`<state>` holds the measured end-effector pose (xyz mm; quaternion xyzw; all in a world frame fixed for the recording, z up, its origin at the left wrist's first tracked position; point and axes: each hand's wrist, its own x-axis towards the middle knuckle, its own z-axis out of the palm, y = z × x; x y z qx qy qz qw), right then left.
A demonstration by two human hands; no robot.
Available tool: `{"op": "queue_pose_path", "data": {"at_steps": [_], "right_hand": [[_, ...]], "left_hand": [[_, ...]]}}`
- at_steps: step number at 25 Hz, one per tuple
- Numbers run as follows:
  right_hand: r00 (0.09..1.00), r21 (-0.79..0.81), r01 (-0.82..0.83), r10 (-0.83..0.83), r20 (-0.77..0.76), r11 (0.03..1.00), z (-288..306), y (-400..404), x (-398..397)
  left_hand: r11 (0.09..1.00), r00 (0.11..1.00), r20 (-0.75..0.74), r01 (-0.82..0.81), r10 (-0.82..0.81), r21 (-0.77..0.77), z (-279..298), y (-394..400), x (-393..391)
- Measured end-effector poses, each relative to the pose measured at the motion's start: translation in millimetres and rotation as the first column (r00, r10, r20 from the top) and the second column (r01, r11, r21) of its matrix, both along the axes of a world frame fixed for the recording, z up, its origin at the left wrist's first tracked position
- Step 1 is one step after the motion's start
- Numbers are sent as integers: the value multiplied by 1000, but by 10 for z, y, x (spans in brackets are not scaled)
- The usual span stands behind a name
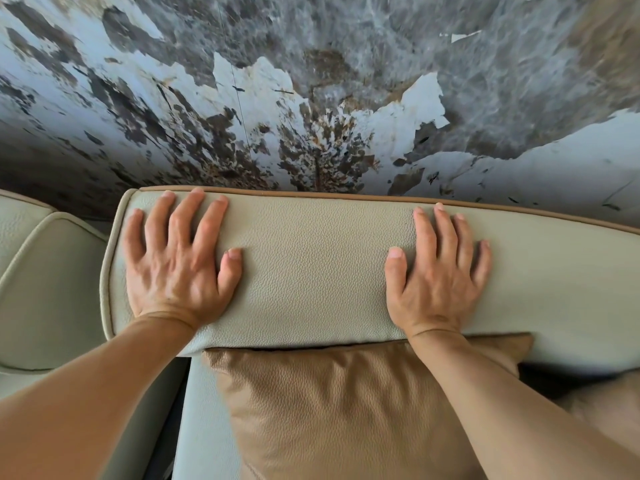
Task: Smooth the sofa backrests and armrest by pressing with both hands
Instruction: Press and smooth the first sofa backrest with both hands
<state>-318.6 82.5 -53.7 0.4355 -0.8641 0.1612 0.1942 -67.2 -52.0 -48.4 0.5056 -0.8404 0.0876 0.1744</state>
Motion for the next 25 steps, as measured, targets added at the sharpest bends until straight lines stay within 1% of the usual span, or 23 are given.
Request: {"op": "queue_pose_path", "data": {"at_steps": [16,25], "right_hand": [[998,-3,55,-55,22,998,19,-331,-239],[997,-13,71,-71,15,997,7,-478,-353]], "left_hand": [[996,998,-11,61,-62,-65,-56,-496,-336],[995,996,-25,82,-84,-59,-54,-683,-490]]}}
